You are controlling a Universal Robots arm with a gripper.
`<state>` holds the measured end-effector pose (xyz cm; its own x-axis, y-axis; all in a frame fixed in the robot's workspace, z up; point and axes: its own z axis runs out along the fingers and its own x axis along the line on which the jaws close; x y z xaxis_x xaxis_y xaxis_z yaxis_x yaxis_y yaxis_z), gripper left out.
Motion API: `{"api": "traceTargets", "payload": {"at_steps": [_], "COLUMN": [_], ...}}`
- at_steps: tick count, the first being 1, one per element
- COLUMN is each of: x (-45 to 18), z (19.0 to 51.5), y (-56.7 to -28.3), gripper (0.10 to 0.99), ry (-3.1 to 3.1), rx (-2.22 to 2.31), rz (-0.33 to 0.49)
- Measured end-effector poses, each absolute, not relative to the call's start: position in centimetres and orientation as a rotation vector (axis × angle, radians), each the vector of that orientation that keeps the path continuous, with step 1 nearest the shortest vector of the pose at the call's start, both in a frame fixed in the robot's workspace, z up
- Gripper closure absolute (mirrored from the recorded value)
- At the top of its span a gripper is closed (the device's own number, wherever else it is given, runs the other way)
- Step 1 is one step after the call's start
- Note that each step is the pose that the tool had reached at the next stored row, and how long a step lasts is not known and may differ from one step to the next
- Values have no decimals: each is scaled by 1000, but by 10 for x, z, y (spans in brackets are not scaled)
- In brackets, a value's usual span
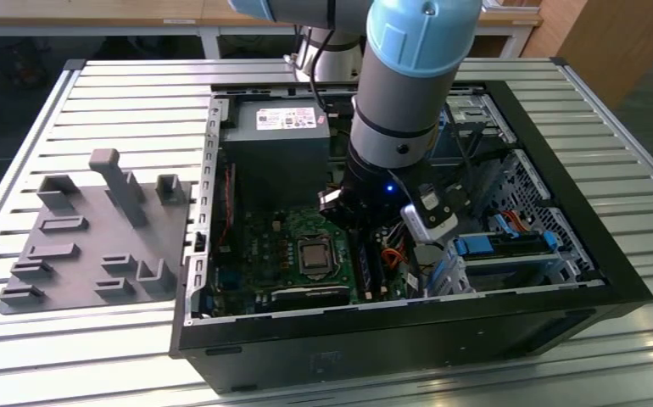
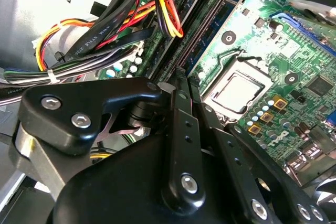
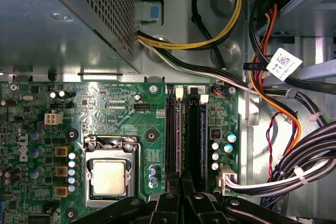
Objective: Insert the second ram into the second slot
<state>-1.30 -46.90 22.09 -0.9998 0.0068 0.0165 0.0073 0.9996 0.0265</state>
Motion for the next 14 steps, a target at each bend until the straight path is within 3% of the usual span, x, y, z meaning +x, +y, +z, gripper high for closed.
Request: {"api": "traceTargets", "payload": {"at_steps": [14], "x": [-12], "z": [217], "y": [-469], "gripper": [953], "ry": [-3125], "rx": [-18], "rz": [-42]}}
